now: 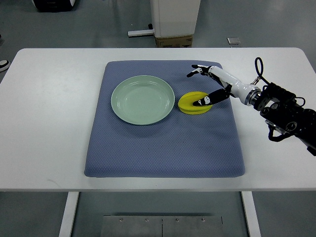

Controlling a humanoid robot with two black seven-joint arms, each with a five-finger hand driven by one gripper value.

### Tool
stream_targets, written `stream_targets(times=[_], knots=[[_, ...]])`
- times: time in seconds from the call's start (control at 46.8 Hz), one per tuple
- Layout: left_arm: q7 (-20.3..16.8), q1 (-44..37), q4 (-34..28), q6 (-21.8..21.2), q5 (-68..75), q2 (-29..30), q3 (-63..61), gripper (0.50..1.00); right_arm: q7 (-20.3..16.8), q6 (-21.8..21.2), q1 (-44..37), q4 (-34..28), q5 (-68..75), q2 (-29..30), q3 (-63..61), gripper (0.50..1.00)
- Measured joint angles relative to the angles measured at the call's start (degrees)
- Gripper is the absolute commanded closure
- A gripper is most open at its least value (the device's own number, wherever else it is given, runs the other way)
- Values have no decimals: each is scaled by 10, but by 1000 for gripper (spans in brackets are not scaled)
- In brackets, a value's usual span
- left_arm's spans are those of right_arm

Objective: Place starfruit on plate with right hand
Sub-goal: 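Reach the right hand down over the yellow starfruit, then close the right hand fingers around the yellow starfruit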

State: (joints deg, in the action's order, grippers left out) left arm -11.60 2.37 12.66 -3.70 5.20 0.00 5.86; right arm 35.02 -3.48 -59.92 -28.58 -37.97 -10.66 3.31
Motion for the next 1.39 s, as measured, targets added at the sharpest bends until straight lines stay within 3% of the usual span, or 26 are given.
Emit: stream_targets(times=[0.599, 0.898, 1.39], knots=[[0, 0, 0, 0, 0, 0, 0, 500, 0, -3, -10, -5, -2, 2, 10, 517], [0, 0, 0, 0, 0, 0, 0, 500, 0, -1, -14, -51, -3, -4, 31, 519], [0, 0, 0, 0, 0, 0, 0, 500, 0, 39, -3, -7, -4, 16, 63, 632]])
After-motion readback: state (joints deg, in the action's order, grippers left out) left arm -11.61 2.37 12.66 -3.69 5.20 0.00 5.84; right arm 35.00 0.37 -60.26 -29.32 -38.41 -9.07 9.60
